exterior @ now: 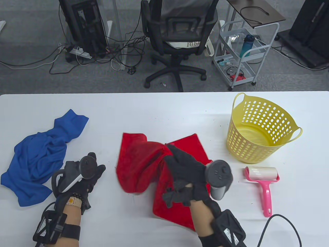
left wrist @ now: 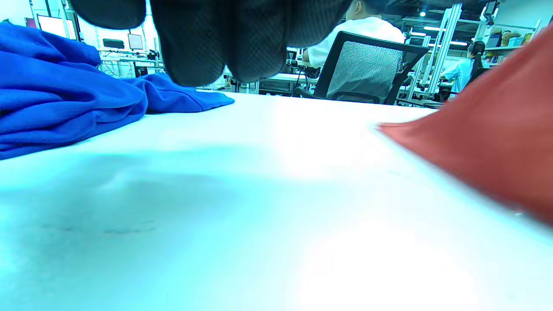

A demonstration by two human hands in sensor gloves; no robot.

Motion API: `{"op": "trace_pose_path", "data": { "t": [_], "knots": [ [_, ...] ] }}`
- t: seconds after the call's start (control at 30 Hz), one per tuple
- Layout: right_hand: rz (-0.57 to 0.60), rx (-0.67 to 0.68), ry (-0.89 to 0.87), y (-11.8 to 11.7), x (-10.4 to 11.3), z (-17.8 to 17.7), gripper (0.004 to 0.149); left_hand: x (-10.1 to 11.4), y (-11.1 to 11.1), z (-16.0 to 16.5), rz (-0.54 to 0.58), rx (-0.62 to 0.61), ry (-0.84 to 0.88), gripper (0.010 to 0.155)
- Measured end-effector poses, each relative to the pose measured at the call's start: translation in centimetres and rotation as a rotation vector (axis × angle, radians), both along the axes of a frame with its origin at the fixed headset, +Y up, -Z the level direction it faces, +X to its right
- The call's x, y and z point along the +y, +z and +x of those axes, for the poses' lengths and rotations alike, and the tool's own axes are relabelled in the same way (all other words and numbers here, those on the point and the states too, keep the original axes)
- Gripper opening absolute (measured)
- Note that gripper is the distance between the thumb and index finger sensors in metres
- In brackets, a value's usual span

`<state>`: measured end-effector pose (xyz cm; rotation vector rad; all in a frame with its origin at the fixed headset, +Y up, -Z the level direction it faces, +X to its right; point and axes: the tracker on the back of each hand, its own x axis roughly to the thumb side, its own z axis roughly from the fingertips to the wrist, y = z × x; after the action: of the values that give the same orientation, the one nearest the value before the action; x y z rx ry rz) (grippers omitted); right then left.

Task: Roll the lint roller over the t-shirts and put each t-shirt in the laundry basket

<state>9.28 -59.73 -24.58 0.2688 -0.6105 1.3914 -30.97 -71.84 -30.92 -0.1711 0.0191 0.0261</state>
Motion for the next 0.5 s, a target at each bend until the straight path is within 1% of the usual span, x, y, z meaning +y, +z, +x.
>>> {"op": "trace_pose_path", "data": {
  "t": [0.03, 0.1, 0.17, 0.2, 0.23, 0.3, 0.33, 0.37, 0.43, 0.5],
  "knots": [
    [0.045, -0.015, -0.019, 0.6, 1.0, 0.7, 0.046, 0.0, 0.0, 0.0, -0.001, 0.000, -0.002, 0.080],
    [0.128, -0.073, 0.129, 2.2, 2.9, 2.4, 0.046, 0.0, 0.0, 0.0, -0.004, 0.003, -0.002, 0.080],
    [0.134, -0.178, 0.270, 2.9, 3.1, 3.0, 0.046, -0.2, 0.0, -0.1, -0.011, 0.004, -0.006, 0.080],
    [0.108, -0.214, 0.373, 2.8, 2.7, 3.0, 0.046, -0.2, 0.0, -0.1, -0.015, 0.004, -0.010, 0.079],
    [0.080, -0.219, 0.449, 2.6, 2.3, 2.9, 0.046, -0.3, 0.0, -0.1, -0.016, 0.004, -0.012, 0.080],
    [-0.031, -0.159, 0.743, 1.5, 0.2, 1.9, 0.046, -0.3, 0.0, 0.0, -0.018, 0.002, -0.020, 0.080],
    [-0.070, -0.099, 0.873, 1.0, -1.1, 1.3, 0.046, -0.4, 0.0, 0.1, -0.021, 0.000, -0.023, 0.080],
    [-0.110, -0.038, 0.992, 0.5, -2.4, 0.6, 0.046, -0.5, 0.0, 0.3, -0.025, -0.003, -0.027, 0.079],
    [-0.203, 0.043, 1.161, -0.1, -4.6, -0.7, 0.045, -0.7, 0.0, 0.5, -0.031, -0.009, -0.039, 0.079],
    [-0.339, 0.195, 1.421, -0.9, -6.8, -2.4, 0.045, -0.9, -0.1, 0.8, -0.043, -0.017, -0.055, 0.079]
  ]
}}
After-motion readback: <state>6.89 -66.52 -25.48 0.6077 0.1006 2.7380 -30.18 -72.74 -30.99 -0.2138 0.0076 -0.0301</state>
